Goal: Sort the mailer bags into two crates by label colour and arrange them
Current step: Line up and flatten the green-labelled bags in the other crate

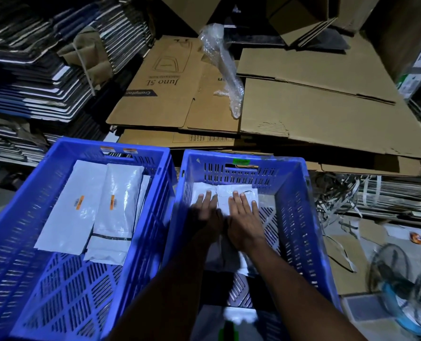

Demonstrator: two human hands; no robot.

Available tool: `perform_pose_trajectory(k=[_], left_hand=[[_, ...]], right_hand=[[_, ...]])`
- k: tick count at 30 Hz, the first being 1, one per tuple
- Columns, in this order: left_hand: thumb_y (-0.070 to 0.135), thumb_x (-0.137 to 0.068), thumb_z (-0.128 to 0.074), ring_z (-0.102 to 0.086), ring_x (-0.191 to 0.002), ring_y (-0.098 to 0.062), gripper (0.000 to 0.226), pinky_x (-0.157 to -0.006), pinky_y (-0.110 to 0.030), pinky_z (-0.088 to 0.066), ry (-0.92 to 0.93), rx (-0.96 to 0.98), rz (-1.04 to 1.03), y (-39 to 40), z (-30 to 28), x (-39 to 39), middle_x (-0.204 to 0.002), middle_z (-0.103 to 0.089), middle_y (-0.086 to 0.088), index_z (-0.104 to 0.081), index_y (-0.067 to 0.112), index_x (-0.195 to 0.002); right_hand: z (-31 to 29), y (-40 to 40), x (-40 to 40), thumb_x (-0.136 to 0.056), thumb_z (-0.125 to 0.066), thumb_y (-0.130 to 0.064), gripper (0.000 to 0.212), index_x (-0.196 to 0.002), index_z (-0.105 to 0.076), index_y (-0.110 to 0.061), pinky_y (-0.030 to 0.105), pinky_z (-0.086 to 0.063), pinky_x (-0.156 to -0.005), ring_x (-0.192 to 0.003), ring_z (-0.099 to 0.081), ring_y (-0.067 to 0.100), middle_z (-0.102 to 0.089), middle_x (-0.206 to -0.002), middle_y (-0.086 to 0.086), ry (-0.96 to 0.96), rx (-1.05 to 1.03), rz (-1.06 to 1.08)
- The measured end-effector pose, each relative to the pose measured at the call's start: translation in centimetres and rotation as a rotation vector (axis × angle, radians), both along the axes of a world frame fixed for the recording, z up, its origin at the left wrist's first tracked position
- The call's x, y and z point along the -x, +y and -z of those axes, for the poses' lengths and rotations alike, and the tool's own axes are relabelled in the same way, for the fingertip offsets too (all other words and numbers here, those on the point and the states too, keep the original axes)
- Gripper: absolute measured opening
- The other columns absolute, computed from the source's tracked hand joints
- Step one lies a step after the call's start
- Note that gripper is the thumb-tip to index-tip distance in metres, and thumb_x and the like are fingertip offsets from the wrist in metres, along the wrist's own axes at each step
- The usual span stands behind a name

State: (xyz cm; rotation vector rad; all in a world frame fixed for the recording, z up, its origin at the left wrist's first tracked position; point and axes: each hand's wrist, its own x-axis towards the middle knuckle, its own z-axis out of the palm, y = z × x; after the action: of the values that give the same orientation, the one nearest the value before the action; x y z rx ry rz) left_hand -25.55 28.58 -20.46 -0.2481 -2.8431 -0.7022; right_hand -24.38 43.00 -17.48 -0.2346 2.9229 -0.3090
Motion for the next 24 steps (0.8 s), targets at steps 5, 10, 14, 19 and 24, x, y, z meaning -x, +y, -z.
perform_pose_trajectory(k=[5,10,14,19,24], left_hand=[[0.02,-0.093,-0.048,-0.061,-0.117,-0.041,0.042,-0.095,-0.049,-0.052,0.082,-0.008,0.054,0.0,-0.3,1.3,-0.132,-0.062,-0.021,-0.066,-0.001,-0.124],[0.031,-0.101,-0.041,-0.05,-0.127,-0.038,0.045,-0.099,-0.05,-0.045,0.362,0.054,0.033,0.2,0.1,0.4,-0.135,-0.059,-0.018,-0.066,0.002,-0.124],[0.032,-0.098,-0.054,-0.054,-0.13,-0.035,0.041,-0.1,-0.05,-0.046,0.204,0.069,-0.028,0.6,1.5,-0.9,-0.139,-0.058,-0.012,-0.063,0.011,-0.132],[0.035,-0.099,-0.05,-0.05,-0.134,-0.032,0.043,-0.107,-0.048,-0.042,0.118,0.038,-0.016,0.1,1.4,-1.9,-0.143,-0.055,-0.009,-0.061,0.015,-0.135],[0.038,-0.1,-0.031,-0.041,-0.14,-0.037,0.055,-0.11,-0.051,-0.038,-0.211,0.126,0.0,0.1,-1.7,-1.2,-0.151,-0.045,-0.016,-0.052,0.011,-0.143]], right_hand=[[1.2,0.5,0.3,-0.095,-0.031,-0.027,0.068,-0.159,-0.008,-0.025,0.049,-0.008,-0.123,-0.154,-0.001,0.026,-0.004,-0.168,0.004,-0.003,0.06,0.013],[1.3,0.2,0.3,-0.097,-0.034,-0.032,0.064,-0.158,-0.016,-0.027,0.049,-0.009,-0.122,-0.154,-0.005,0.026,-0.011,-0.167,0.002,0.006,0.103,0.049],[1.2,0.1,0.2,-0.093,-0.027,-0.035,0.067,-0.158,-0.014,-0.026,0.05,-0.008,-0.122,-0.154,-0.004,0.026,-0.009,-0.167,0.002,-0.003,0.112,0.053],[1.1,0.1,0.1,-0.1,-0.033,-0.034,0.062,-0.158,-0.014,-0.022,0.053,-0.012,-0.122,-0.154,-0.005,0.029,-0.01,-0.167,0.005,0.016,0.091,0.041],[-0.1,0.3,-0.1,-0.103,-0.029,-0.041,0.064,-0.16,-0.007,-0.02,0.055,-0.003,-0.122,-0.154,0.005,0.028,0.002,-0.168,0.006,-0.049,0.047,0.009]])
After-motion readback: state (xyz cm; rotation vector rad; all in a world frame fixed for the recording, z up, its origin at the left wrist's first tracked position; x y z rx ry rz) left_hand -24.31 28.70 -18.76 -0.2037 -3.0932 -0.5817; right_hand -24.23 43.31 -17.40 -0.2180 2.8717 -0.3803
